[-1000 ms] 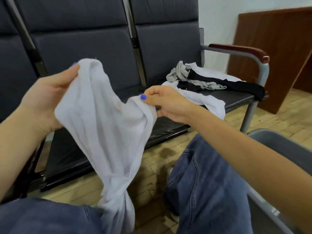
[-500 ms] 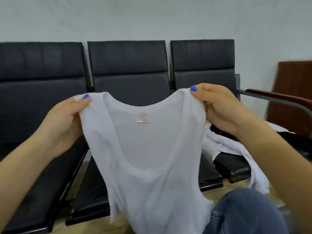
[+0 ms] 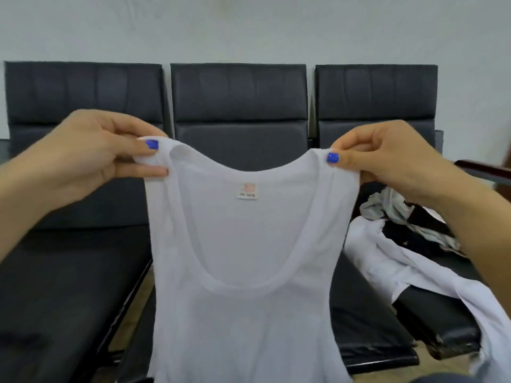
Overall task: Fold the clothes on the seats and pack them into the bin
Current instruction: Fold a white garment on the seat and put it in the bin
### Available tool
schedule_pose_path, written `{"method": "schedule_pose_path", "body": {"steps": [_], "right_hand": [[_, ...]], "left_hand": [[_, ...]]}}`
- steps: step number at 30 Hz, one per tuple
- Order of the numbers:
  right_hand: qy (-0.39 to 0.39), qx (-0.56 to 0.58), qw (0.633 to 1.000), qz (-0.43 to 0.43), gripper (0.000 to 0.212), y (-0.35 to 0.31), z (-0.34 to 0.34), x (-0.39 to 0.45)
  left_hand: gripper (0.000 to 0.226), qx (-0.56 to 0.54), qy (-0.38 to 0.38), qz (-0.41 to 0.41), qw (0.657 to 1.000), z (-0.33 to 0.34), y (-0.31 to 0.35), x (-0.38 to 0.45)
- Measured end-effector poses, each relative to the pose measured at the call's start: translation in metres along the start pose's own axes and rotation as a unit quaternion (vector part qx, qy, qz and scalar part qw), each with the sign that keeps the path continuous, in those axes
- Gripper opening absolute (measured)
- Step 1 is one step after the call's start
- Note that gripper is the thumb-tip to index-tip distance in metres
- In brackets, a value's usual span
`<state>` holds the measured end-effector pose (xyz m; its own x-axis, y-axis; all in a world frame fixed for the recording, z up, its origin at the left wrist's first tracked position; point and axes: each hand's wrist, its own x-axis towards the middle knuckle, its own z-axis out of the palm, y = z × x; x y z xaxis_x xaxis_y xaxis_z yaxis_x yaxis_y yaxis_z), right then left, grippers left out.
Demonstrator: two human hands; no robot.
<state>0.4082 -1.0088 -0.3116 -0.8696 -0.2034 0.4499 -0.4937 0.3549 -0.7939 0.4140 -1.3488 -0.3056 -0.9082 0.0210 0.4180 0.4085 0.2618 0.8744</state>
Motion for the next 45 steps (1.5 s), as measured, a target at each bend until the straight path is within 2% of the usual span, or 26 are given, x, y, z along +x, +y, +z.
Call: {"method": "schedule_pose_path", "body": {"steps": [1, 2, 3, 7, 12, 16, 20, 23, 25, 27, 29, 31, 33, 35, 37, 39, 41, 44, 45], "right_hand": [[0.001, -0.045, 0.999, 0.007, 0.003, 0.004, 0.001, 0.008], [0.005, -0.089, 0.996, 0.019, 0.005, 0.010, 0.003, 0.017], [0.007, -0.109, 0.993, 0.042, 0.007, 0.018, 0.007, 0.026], [-0.035, -0.023, 0.977, 0.209, 0.008, 0.057, 0.027, 0.062], [-0.026, 0.099, 0.923, 0.370, 0.009, 0.110, 0.051, 0.110], [-0.058, 0.044, 0.898, 0.435, 0.028, 0.156, 0.074, 0.149], [-0.146, -0.078, 0.881, 0.443, 0.036, 0.196, 0.105, 0.181], [-0.142, -0.086, 0.887, 0.431, 0.038, 0.233, 0.126, 0.210], [-0.126, -0.080, 0.889, 0.432, 0.020, 0.254, 0.137, 0.232], [-0.081, -0.069, 0.899, 0.426, 0.017, 0.278, 0.144, 0.256], [0.013, -0.099, 0.910, 0.402, 0.016, 0.300, 0.153, 0.276], [0.093, -0.142, 0.917, 0.360, 0.018, 0.321, 0.166, 0.287], [0.108, -0.170, 0.919, 0.339, 0.022, 0.341, 0.179, 0.288], [0.079, -0.199, 0.922, 0.323, 0.021, 0.357, 0.188, 0.281], [0.055, -0.208, 0.933, 0.288, 0.009, 0.364, 0.193, 0.273], [0.038, -0.210, 0.946, 0.246, 0.032, 0.362, 0.193, 0.264], [0.010, -0.230, 0.951, 0.208, 0.035, 0.355, 0.194, 0.255], [-0.086, -0.275, 0.935, 0.207, 0.013, 0.340, 0.193, 0.240], [-0.117, -0.291, 0.925, 0.215, 0.013, 0.333, 0.191, 0.234]], "left_hand": [[0.010, 0.014, 0.002, -0.017, 1.000, 0.003, -0.002, 0.006], [0.027, 0.044, 0.001, -0.036, 0.998, 0.007, -0.007, 0.011], [0.032, 0.072, -0.010, -0.057, 0.996, 0.011, -0.014, 0.015], [0.013, 0.201, -0.016, -0.092, 0.975, 0.028, -0.044, 0.034], [0.002, 0.230, -0.008, -0.126, 0.965, 0.048, -0.089, 0.068], [0.005, 0.233, 0.006, -0.155, 0.960, 0.062, -0.145, 0.097], [0.010, 0.188, 0.035, -0.207, 0.959, 0.077, -0.216, 0.125], [0.010, 0.188, 0.056, -0.229, 0.953, 0.086, -0.266, 0.147], [0.012, 0.229, 0.071, -0.201, 0.950, 0.091, -0.295, 0.168], [0.014, 0.267, 0.106, -0.150, 0.946, 0.097, -0.315, 0.192], [0.014, 0.279, 0.129, -0.113, 0.945, 0.106, -0.331, 0.219], [0.014, 0.289, 0.122, -0.113, 0.943, 0.114, -0.348, 0.243], [0.016, 0.319, 0.084, -0.130, 0.935, 0.123, -0.367, 0.254], [0.018, 0.346, 0.062, -0.109, 0.930, 0.131, -0.380, 0.252], [0.024, 0.329, 0.073, -0.070, 0.939, 0.132, -0.385, 0.240], [0.031, 0.298, 0.094, -0.051, 0.948, 0.129, -0.381, 0.226], [0.032, 0.292, 0.097, -0.043, 0.951, 0.121, -0.368, 0.211], [0.028, 0.290, 0.046, -0.061, 0.954, 0.106, -0.340, 0.179], [0.028, 0.293, 0.017, -0.078, 0.953, 0.100, -0.328, 0.166]]}}
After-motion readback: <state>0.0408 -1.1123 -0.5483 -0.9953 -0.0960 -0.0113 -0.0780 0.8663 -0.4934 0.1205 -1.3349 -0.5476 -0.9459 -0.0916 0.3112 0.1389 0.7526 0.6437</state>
